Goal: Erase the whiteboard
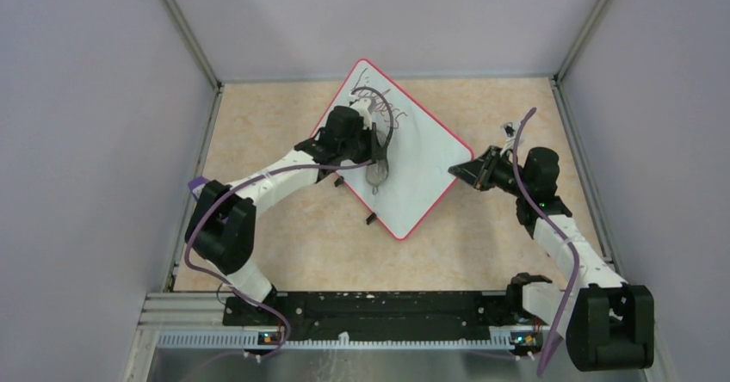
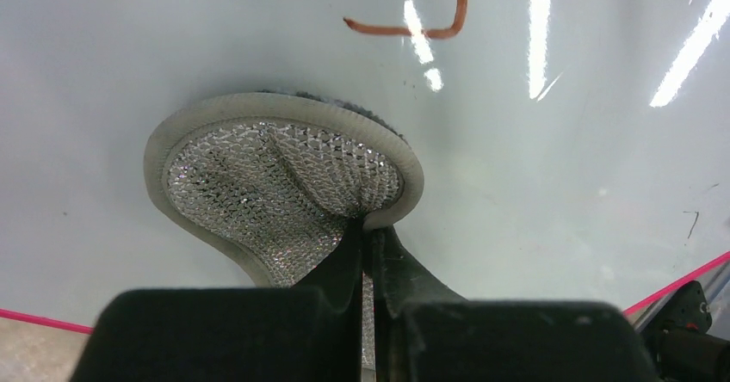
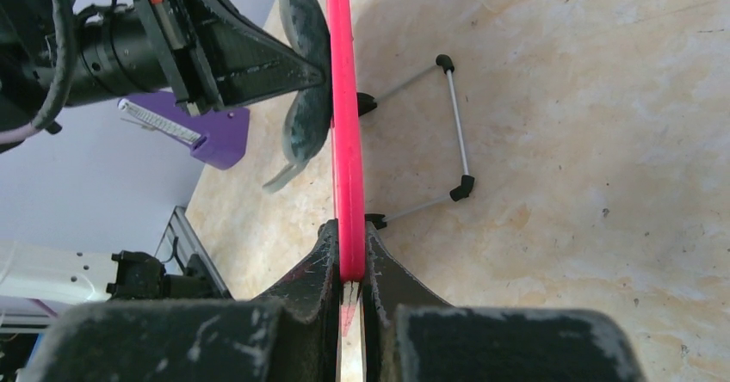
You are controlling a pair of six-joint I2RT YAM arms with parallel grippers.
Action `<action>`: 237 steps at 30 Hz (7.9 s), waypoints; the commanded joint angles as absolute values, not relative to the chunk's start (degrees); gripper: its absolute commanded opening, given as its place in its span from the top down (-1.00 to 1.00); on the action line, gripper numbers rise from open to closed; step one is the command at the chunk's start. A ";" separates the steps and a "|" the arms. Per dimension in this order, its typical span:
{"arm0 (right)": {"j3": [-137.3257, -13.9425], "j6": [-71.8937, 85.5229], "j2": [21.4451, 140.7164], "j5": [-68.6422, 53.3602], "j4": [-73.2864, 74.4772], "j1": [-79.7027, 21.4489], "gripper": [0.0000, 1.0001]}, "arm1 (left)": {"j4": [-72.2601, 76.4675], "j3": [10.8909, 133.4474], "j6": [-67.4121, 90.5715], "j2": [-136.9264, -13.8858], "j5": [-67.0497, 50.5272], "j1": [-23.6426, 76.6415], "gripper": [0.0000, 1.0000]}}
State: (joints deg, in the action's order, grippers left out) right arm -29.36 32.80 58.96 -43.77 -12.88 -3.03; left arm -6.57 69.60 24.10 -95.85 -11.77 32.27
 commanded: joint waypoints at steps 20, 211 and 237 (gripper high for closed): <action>-28.75 26.69 59.76 -44.05 -4.79 -5.58 1.00 | -3.50 94.10 32.11 -106.35 -11.15 36.23 1.00; -30.24 25.78 61.77 -42.89 -3.75 -7.54 1.00 | -15.39 113.64 12.07 -124.45 -7.81 18.84 1.00; -38.33 22.20 61.49 -42.45 5.55 -8.33 1.00 | 0.79 108.23 17.64 -120.58 -7.14 23.09 1.00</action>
